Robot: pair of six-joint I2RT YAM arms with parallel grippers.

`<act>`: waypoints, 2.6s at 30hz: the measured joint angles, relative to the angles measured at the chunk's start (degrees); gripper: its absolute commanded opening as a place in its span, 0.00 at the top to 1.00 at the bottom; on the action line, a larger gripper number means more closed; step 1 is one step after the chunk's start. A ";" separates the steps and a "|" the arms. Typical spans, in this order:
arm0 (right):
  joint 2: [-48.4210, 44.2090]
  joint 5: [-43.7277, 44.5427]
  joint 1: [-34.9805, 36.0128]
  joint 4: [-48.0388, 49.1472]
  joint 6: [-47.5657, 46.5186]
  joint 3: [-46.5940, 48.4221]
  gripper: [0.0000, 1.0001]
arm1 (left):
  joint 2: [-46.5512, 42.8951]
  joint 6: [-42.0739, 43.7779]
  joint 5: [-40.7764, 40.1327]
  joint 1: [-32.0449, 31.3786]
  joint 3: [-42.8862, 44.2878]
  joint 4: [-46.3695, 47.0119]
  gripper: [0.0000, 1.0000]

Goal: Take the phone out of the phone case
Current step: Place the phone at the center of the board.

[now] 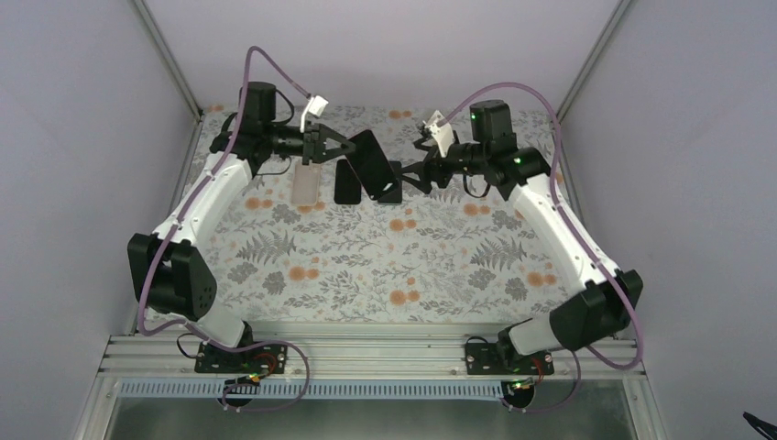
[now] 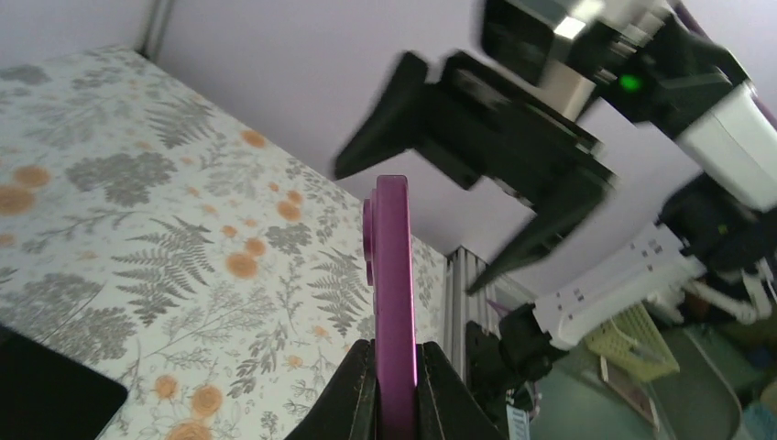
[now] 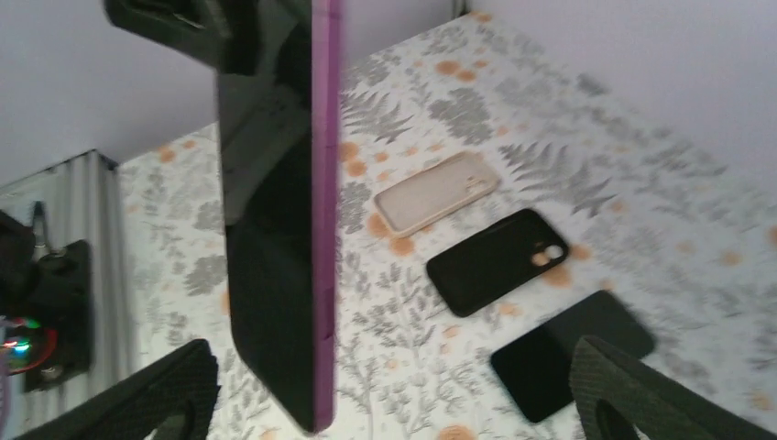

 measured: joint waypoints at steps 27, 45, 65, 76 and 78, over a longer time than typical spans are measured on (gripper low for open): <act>5.99 -23.76 -2.40 -7.28 9.62 -1.07 0.70 | 0.31 16.85 -0.26 -7.93 4.13 -14.01 0.98; 5.70 -23.69 -4.22 -4.59 12.55 -5.22 0.96 | 2.14 15.26 -3.52 -8.09 6.23 -13.38 0.00; 25.83 -18.12 -21.49 -1.18 16.33 -5.09 0.96 | 0.61 11.82 -10.01 -3.96 5.92 -10.01 0.00; 36.26 -17.81 -23.23 2.58 21.42 0.81 0.96 | -0.07 10.60 -10.21 -3.34 3.76 -9.14 0.00; 38.14 -17.97 -23.21 2.99 22.29 2.23 0.96 | -0.07 10.56 -10.21 -3.28 3.63 -8.76 0.00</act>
